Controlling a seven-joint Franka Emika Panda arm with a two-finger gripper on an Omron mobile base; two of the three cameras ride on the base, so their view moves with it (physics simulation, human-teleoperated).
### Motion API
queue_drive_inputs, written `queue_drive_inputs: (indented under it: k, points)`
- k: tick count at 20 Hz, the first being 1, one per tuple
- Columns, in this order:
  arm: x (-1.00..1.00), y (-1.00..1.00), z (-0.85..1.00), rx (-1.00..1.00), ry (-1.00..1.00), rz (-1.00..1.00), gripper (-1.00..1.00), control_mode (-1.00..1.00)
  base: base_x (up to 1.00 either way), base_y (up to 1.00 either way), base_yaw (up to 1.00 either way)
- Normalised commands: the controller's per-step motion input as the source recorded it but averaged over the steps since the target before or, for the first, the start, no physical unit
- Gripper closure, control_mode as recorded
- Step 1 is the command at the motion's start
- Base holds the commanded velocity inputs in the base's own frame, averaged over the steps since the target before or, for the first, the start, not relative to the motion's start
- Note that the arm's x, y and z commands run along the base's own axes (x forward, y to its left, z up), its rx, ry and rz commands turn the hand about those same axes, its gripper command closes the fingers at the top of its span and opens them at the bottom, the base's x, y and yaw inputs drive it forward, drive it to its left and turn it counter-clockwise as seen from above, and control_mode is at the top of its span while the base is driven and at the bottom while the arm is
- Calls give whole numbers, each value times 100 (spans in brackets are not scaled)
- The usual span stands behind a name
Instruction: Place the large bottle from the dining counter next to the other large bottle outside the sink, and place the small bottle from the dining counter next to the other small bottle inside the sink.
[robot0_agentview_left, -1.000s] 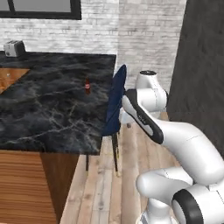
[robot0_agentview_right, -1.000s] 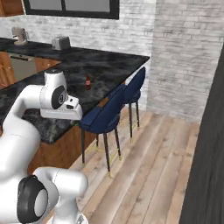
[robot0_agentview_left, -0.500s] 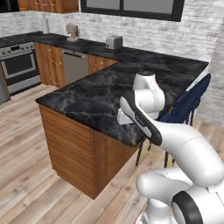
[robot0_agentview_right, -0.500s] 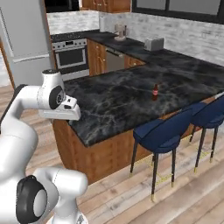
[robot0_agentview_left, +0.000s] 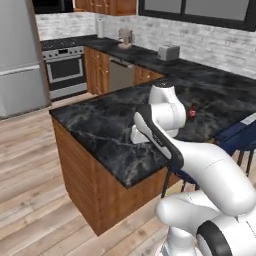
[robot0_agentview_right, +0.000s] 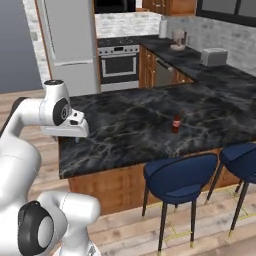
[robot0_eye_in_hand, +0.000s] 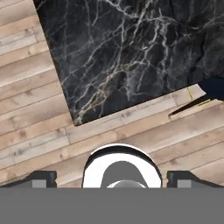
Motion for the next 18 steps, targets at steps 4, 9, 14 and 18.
queue_drive_inputs:
  k: [4,9,14,18]
  points:
    - [0,0,0,0,0,0,-100,100,25,-100,36]
    - [0,0,0,0,0,0,-100,100,8,-100,36]
    - [0,0,0,0,0,0,-100,100,0,-100,31]
    - [0,0,0,0,0,0,-100,100,0,-100,28]
